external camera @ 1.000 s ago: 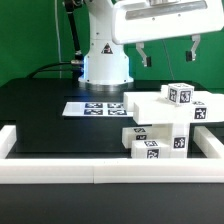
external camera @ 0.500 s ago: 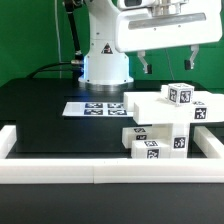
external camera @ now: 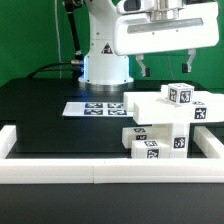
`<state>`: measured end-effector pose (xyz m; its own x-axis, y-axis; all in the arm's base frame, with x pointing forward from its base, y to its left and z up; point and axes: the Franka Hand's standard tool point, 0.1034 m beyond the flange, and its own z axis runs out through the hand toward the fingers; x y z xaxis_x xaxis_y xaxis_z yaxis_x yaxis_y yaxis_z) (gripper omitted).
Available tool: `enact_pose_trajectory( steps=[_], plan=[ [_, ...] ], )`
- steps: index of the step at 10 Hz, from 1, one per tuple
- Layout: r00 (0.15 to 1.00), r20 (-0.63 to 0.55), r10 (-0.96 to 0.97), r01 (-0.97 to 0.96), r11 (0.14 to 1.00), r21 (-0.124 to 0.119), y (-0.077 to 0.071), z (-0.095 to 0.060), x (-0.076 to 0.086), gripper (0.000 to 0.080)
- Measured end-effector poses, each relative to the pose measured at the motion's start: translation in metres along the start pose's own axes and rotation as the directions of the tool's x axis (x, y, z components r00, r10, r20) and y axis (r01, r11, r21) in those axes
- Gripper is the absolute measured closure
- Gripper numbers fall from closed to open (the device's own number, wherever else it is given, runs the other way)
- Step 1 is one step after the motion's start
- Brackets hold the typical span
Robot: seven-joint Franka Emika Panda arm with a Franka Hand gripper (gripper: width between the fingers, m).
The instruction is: Assemble chair
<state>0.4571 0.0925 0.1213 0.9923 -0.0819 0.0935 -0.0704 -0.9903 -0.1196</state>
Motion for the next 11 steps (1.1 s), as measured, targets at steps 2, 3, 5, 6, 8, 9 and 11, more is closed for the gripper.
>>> enact_pose_trajectory(
  steps=[2, 3, 5, 6, 8, 9, 11],
  plan=[
    [1.000, -0.002, -0.002, 0.002, 1.000, -0.003, 0.001, 0.002, -0.003, 0.0151],
    [1.000, -0.005, -0.007, 0.007, 1.000, -0.009, 0.001, 0.005, -0.009, 0.0151],
    [1.000, 0.007, -0.008, 0.008, 1.000, -0.016, 0.004, 0.011, -0.019, 0.0151],
    [1.000, 0.009, -0.008, 0.008, 1.000, -0.017, 0.005, 0.012, -0.019, 0.0151],
    [1.000, 0.010, -0.008, 0.008, 1.000, -0.017, 0.005, 0.011, -0.018, 0.0151],
    [1.000, 0.010, -0.008, 0.008, 1.000, -0.017, 0.005, 0.012, -0.018, 0.0151],
    [0.999, 0.039, -0.003, 0.004, 1.000, -0.014, 0.005, 0.012, -0.020, 0.0151]
  ],
)
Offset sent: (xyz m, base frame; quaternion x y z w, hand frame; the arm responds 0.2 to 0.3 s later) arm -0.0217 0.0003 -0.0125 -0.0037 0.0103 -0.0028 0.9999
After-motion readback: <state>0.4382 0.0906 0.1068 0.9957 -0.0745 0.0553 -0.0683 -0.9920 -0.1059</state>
